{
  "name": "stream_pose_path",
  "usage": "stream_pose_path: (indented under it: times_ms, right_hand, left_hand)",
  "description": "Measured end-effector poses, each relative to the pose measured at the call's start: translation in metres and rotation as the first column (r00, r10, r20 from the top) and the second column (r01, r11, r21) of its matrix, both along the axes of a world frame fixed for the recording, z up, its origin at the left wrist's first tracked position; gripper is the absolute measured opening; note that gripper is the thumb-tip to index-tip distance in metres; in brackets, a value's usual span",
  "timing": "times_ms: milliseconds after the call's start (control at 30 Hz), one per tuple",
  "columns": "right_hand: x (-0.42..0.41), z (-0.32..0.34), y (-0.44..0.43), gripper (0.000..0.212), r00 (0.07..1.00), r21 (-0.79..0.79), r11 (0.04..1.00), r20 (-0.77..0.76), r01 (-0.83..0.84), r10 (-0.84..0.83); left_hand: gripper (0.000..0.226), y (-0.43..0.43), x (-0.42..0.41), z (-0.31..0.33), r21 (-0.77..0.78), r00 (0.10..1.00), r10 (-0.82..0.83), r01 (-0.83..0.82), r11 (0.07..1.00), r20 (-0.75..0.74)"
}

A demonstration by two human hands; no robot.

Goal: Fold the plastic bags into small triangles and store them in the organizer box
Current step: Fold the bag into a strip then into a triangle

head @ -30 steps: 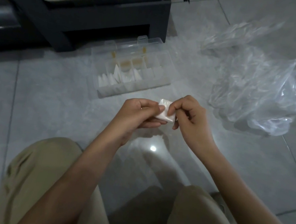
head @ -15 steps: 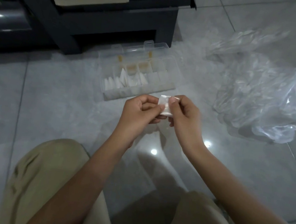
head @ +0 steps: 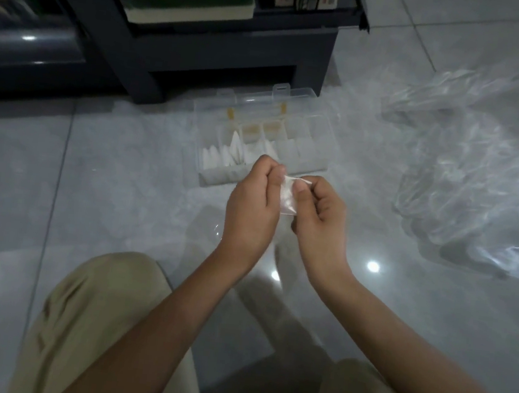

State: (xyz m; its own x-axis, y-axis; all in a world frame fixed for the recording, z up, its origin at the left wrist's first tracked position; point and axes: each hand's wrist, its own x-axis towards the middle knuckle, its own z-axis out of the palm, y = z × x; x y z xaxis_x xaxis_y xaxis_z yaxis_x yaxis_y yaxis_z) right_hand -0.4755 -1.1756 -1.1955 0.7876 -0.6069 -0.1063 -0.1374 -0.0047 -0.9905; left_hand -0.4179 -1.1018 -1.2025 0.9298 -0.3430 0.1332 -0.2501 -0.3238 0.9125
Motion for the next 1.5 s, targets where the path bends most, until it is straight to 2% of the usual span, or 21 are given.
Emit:
stream_pose_path:
  times_ms: [67, 133, 167, 233, 267, 367, 533, 633, 900, 1000, 1067, 1200, 1267, 1367, 1433, 1500]
  right_hand:
    - [0.002, -0.003, -0.011, 0.020, 0.999, -0.031, 0.999, 0.020, 0.028, -0.027]
    - [0.006, -0.004, -0.024, 0.022, 0.999, -0.056, 0.998, 0.021, 0.042, -0.041]
    - [0.008, -0.003, -0.030, 0.022, 0.999, -0.055, 0.998, 0.019, 0.038, -0.037]
    - [0.011, -0.001, -0.037, 0.020, 1.000, -0.049, 0.999, 0.012, 0.014, -0.014]
    - [0.013, -0.001, -0.038, 0.019, 1.000, -0.046, 0.999, 0.005, 0.000, 0.000]
    - [0.017, -0.004, -0.038, 0.020, 0.999, -0.028, 0.999, -0.012, -0.036, 0.036]
    - [0.022, -0.010, -0.036, 0.025, 0.997, -0.011, 0.997, -0.029, -0.073, 0.073]
    - [0.025, -0.012, -0.040, 0.024, 0.997, -0.037, 0.997, -0.043, -0.072, 0.070]
    - [0.033, -0.020, -0.064, 0.022, 0.995, -0.111, 0.994, -0.095, -0.001, -0.010]
    - [0.034, -0.021, -0.067, 0.019, 0.989, -0.249, 0.965, -0.144, -0.078, 0.043]
    - [0.034, -0.020, -0.066, 0.019, 0.981, -0.394, 0.909, -0.177, -0.140, 0.074]
    - [0.041, -0.020, -0.056, 0.020, 0.960, -0.609, 0.751, -0.253, -0.256, 0.122]
    - [0.046, -0.019, -0.048, 0.022, 0.927, -0.698, 0.622, -0.349, -0.354, 0.136]
    - [0.053, -0.022, -0.041, 0.026, 0.853, -0.768, 0.392, -0.511, -0.507, 0.101]
    - [0.053, -0.028, -0.038, 0.023, 0.851, -0.806, 0.280, -0.516, -0.522, 0.101]
    - [0.052, -0.035, -0.035, 0.023, 0.895, -0.869, 0.213, -0.434, -0.446, 0.103]
  left_hand:
    - [0.017, 0.007, 0.021, -0.001, 0.054, 0.995, 0.025, -0.031, 0.998, 0.096]
    - [0.010, 0.015, 0.055, -0.005, 0.282, 0.962, -0.011, -0.070, 0.957, 0.274]
    - [0.021, 0.018, 0.073, -0.011, 0.435, 0.935, -0.094, -0.069, 0.898, 0.343]
    - [0.040, 0.021, 0.101, -0.021, 0.662, 0.904, -0.282, -0.001, 0.749, 0.320]
    - [0.045, 0.020, 0.109, -0.026, 0.703, 0.906, -0.332, 0.057, 0.709, 0.261]
    - [0.048, 0.015, 0.118, -0.035, 0.651, 0.917, -0.367, 0.185, 0.736, 0.155]
    - [0.048, 0.005, 0.114, -0.040, 0.604, 0.943, -0.319, 0.200, 0.772, 0.097]
    - [0.047, 0.000, 0.096, -0.037, 0.624, 0.950, -0.310, 0.216, 0.751, 0.045]
    - [0.054, 0.009, 0.047, -0.035, 0.718, 0.917, -0.369, 0.152, 0.679, 0.155]
    - [0.061, 0.011, 0.048, -0.037, 0.701, 0.902, -0.394, 0.167, 0.693, 0.175]
    - [0.065, 0.015, 0.051, -0.036, 0.673, 0.890, -0.421, 0.205, 0.710, 0.174]
    - [0.041, 0.024, 0.055, -0.036, 0.708, 0.843, -0.519, 0.281, 0.648, 0.141]
    - [0.040, 0.026, 0.056, -0.037, 0.709, 0.839, -0.525, 0.285, 0.645, 0.141]
    - [0.053, 0.026, 0.054, -0.040, 0.679, 0.830, -0.525, 0.276, 0.680, 0.188]
    - [0.052, 0.027, 0.052, -0.042, 0.666, 0.814, -0.519, 0.238, 0.707, 0.260]
    - [0.047, 0.028, 0.051, -0.042, 0.647, 0.812, -0.491, 0.194, 0.737, 0.316]
